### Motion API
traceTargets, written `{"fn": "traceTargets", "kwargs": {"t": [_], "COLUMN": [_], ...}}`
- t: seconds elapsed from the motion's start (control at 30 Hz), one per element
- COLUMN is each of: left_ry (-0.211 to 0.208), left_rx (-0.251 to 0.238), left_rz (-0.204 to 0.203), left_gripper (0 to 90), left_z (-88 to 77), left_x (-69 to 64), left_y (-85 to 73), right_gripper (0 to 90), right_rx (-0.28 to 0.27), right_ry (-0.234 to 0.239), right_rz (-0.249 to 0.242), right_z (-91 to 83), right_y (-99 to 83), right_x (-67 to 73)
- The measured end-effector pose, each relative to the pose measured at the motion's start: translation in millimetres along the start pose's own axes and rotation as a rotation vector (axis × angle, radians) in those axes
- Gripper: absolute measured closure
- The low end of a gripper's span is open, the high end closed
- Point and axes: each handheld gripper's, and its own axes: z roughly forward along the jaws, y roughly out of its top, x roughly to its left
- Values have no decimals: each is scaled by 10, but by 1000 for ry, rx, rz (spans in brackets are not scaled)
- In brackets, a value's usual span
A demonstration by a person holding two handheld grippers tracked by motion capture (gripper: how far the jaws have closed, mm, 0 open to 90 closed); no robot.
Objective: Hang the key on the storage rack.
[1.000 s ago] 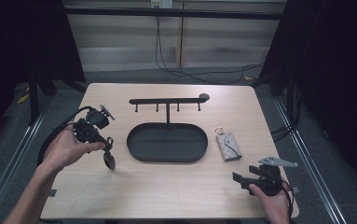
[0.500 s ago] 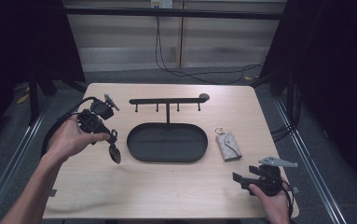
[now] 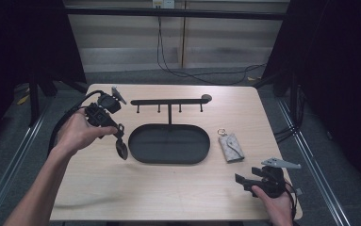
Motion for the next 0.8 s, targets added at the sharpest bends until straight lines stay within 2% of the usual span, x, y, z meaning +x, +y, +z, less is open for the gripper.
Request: {"fn": "traceTargets", "kwargs": {"t": [0.13, 0.63, 0.7, 0.8], "left_ry": [-6, -23, -10, -6], "left_rx": [0, 18, 25, 32], "left_rz": [-12, -15, -9, -23], "left_gripper": [708, 708, 708, 707], "left_z": [18, 40, 54, 79], "left_x": [23, 50, 53, 77], "left_y": [82, 389, 435, 497], "right_gripper": [196, 195, 195, 195], "right_rx": [0, -1, 0, 0], "right_ry": [1, 10, 10, 12], "right_rz": [-1, 4, 0, 0], "right_z": [-1, -8, -9, -8], "right_y": [-1, -2, -1, -2], "right_x": [0, -7, -6, -6]}}
